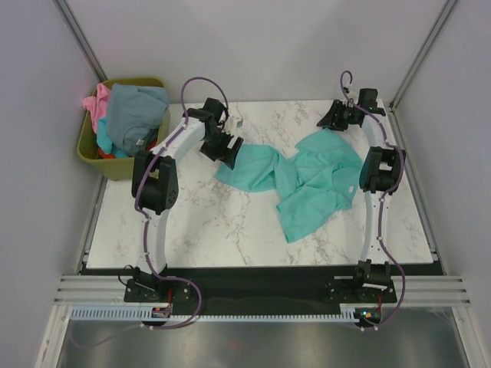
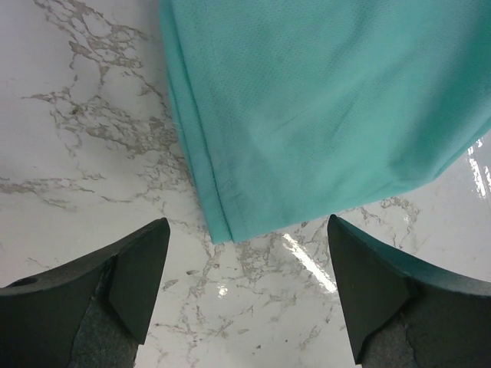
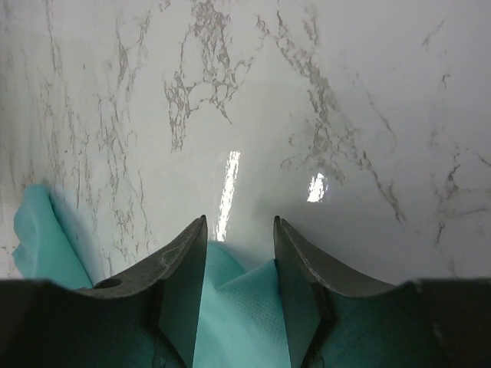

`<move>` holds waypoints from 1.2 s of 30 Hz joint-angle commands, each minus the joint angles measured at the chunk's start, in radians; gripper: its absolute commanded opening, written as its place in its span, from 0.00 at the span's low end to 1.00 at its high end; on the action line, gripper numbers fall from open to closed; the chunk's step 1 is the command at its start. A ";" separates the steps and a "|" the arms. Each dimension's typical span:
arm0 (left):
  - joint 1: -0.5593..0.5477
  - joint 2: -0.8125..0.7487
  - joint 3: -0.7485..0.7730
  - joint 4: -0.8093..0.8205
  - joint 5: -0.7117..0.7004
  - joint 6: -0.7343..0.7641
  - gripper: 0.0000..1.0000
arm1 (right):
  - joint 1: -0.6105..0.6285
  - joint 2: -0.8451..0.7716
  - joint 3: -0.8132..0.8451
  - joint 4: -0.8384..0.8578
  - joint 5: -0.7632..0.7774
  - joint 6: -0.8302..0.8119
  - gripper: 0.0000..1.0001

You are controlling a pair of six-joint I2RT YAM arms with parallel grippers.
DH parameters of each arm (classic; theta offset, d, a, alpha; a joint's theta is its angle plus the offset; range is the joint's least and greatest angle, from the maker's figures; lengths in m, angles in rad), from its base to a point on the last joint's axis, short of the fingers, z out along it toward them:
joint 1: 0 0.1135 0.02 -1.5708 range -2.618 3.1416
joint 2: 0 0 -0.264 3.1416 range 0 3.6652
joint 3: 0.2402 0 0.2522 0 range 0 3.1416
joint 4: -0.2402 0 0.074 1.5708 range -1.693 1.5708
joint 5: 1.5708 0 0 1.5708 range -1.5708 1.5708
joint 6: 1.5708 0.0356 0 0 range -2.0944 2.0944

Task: Fold and stack the t-shirts
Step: Flatten the tshirt out

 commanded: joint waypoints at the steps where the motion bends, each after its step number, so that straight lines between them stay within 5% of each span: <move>1: -0.001 -0.053 0.021 -0.012 -0.028 0.043 0.91 | -0.019 0.020 -0.036 -0.048 0.022 0.010 0.49; 12: -0.004 -0.048 0.035 -0.006 -0.009 0.037 0.91 | -0.106 -0.037 -0.064 -0.074 0.081 -0.038 0.56; 36: -0.003 -0.028 0.036 -0.004 -0.006 0.034 0.91 | -0.060 -0.055 -0.150 -0.100 -0.020 -0.019 0.51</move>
